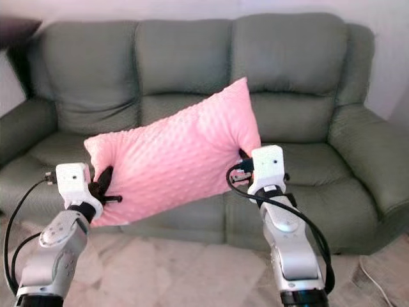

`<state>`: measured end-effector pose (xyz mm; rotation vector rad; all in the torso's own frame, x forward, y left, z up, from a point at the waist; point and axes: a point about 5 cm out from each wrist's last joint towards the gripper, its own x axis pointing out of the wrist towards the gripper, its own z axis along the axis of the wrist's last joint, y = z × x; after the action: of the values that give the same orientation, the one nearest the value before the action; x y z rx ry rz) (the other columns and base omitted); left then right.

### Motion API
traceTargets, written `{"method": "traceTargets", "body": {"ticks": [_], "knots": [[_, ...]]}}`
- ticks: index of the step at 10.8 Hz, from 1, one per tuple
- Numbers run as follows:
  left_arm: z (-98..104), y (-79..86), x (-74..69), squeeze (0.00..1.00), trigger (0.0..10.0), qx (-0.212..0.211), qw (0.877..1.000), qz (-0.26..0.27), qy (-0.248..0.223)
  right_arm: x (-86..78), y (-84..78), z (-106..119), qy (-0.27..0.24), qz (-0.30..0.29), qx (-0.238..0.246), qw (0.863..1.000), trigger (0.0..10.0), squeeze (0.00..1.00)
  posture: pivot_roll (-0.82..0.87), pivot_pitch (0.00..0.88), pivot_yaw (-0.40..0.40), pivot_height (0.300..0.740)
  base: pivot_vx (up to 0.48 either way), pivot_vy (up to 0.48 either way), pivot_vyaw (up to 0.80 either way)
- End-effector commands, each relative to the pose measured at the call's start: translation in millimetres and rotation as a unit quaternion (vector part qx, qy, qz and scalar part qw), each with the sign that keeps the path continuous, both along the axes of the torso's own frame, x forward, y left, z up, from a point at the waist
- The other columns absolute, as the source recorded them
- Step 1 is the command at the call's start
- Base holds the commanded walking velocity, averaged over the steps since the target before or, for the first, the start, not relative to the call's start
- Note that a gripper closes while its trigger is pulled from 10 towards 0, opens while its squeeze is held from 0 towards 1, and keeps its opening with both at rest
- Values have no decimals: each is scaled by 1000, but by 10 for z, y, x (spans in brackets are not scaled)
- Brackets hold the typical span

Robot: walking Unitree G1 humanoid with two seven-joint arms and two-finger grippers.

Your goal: Move the pillow to the sofa

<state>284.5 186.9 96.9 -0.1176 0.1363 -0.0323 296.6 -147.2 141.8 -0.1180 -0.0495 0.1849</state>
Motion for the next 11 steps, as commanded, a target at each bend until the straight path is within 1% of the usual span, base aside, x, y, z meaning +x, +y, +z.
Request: {"method": "traceTargets", "body": {"ticks": [1,2,3,5,6,7,11], "knots": [[36,71,11,0,10000,14,1000,7,-2,18,-4,129,-29,-7,2,1000,10000,0,-171,0,46,740,0,465,0],[37,63,12,0,10000,13,1000,5,-4,16,-4,129,-29,-8,2,1000,10000,0,-173,3,48,740,0,461,0],[45,44,16,0,10000,24,1000,3,-8,16,-9,124,-28,-9,2,1000,10000,0,-172,4,48,740,0,0,0],[-32,-44,23,0,10000,15,1000,-6,18,12,-11,114,-27,-12,0,1000,10000,0,-173,7,48,740,0,0,0],[-15,-91,20,0,10000,14,1000,-24,11,12,-13,116,-27,-12,0,1000,10000,0,-173,7,48,740,0,0,0],[-6,-108,23,0,10000,17,999,-28,8,14,-18,115,-27,-14,-1,1000,10000,0,-175,7,47,740,0,0,0],[-11,-107,28,0,10000,26,999,-26,7,17,-21,111,-27,-17,-3,999,10000,0,-174,7,48,740,0,0,0]]}}
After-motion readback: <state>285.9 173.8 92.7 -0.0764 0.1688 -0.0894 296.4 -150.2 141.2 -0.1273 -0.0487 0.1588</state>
